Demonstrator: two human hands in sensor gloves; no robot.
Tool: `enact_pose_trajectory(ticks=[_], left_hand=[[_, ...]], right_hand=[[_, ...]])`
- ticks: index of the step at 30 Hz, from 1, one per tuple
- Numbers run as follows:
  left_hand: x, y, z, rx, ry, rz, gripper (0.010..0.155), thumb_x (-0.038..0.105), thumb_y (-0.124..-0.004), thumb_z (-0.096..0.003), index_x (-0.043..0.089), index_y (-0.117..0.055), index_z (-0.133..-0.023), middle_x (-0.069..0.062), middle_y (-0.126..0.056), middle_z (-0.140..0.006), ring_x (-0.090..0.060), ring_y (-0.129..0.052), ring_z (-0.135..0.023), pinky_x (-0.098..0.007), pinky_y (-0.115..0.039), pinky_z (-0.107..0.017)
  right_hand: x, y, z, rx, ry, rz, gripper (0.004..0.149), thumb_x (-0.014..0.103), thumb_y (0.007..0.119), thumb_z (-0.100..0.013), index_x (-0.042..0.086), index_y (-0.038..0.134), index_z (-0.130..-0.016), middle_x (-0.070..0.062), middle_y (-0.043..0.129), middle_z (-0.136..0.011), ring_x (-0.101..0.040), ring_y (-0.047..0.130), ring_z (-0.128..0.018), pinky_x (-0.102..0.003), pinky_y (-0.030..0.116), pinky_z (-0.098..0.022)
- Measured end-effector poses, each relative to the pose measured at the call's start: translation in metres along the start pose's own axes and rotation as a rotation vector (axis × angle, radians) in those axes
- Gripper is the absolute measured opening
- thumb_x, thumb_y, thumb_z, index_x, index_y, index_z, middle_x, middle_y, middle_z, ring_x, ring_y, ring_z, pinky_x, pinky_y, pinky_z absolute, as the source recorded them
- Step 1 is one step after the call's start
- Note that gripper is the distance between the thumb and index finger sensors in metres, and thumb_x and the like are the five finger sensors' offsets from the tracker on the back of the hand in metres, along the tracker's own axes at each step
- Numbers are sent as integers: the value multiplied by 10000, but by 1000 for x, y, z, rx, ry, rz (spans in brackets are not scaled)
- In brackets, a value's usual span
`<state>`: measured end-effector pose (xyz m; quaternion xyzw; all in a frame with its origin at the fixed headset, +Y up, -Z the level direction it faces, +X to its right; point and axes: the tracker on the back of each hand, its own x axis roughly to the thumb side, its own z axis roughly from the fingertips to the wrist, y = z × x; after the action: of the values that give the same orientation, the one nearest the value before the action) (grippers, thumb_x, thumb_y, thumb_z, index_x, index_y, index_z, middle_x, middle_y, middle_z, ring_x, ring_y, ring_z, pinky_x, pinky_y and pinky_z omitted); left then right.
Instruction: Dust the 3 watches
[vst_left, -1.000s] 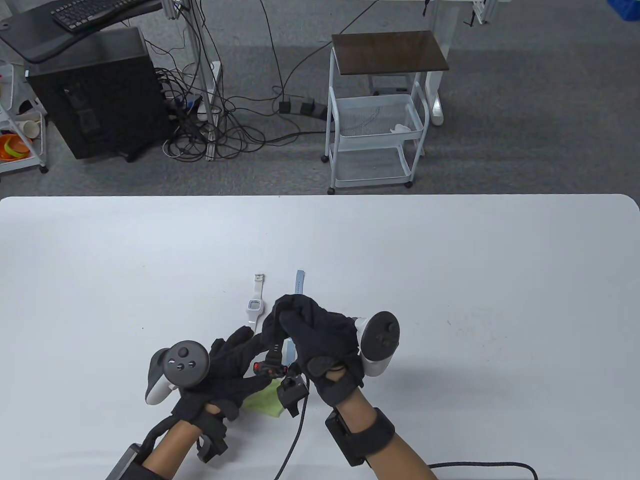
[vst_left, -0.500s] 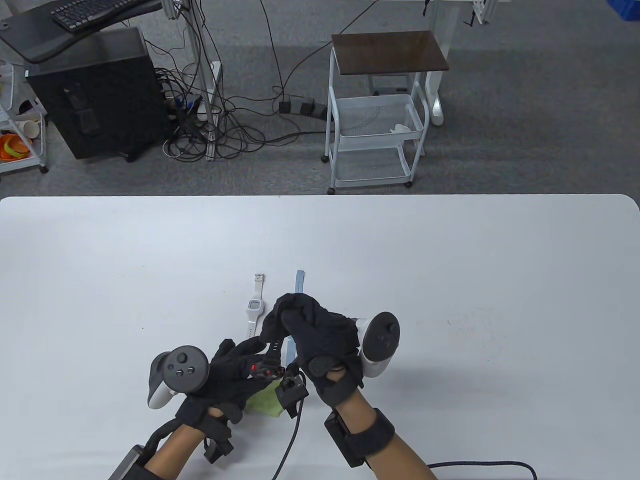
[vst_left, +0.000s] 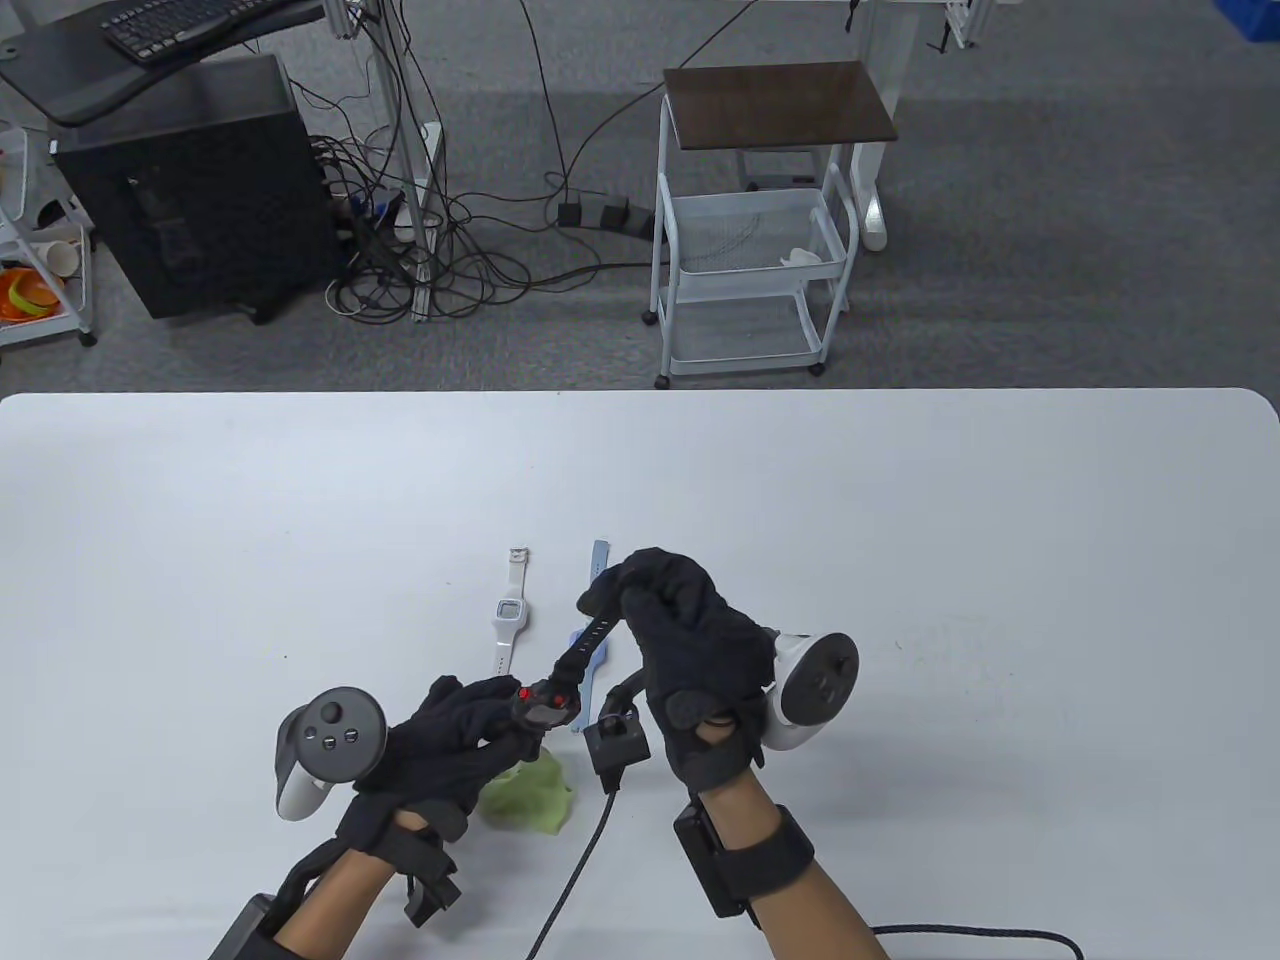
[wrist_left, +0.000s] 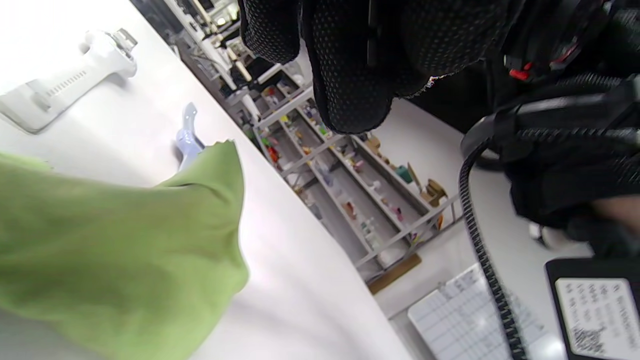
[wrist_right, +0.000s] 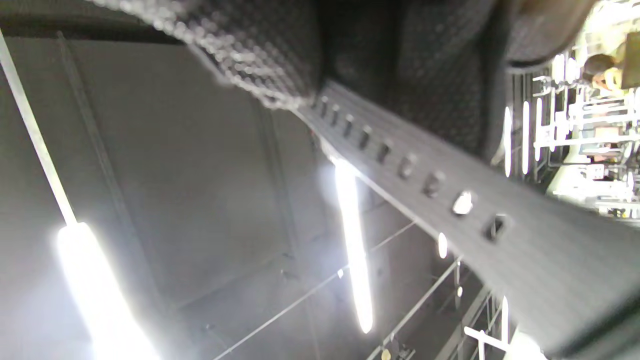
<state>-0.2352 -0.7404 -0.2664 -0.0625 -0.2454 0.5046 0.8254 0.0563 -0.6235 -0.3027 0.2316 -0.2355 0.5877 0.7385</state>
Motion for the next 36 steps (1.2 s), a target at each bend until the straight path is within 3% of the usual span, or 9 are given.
enact_pose_trajectory(ticks=[11, 20, 26, 36], left_hand=[[-1, 32, 11, 182, -48, 301, 422, 533, -733, -587, 291, -748, -932, 100, -890, -874, -245, -610, -1114, -689, -288, -774], [0, 50, 14, 311, -53, 472, 423, 545, -752, -587, 302, -756, -933, 112, -903, -889, -195, -637, -1112, -652, -341, -801], [9, 65, 6, 372, -59, 462, 422, 551, -749, -589, 304, -759, -932, 114, -911, -890, -173, -655, -1108, -635, -360, -812], [54, 84, -17, 346, -132, 251, 421, 558, -741, -591, 309, -760, -930, 120, -915, -883, -172, -665, -1106, -630, -381, -816]], right_hand=[[-11, -37, 10, -116, 67, 84, 433, 269, 853, -396, 137, 760, -798, -129, 960, -639, -323, 1017, -457, -623, 659, -526], [-38, -53, 40, 18, 173, 258, 477, 273, 845, -381, 114, 756, -821, -130, 958, -620, -314, 997, -420, -632, 648, -509], [-63, -45, 64, 142, 281, 312, 480, 271, 850, -371, 90, 785, -811, -129, 970, -597, -316, 1002, -409, -648, 637, -503], [-91, -7, 98, 363, 393, 364, 482, 281, 898, -341, 85, 828, -775, -120, 1002, -570, -310, 1027, -398, -655, 630, -502]])
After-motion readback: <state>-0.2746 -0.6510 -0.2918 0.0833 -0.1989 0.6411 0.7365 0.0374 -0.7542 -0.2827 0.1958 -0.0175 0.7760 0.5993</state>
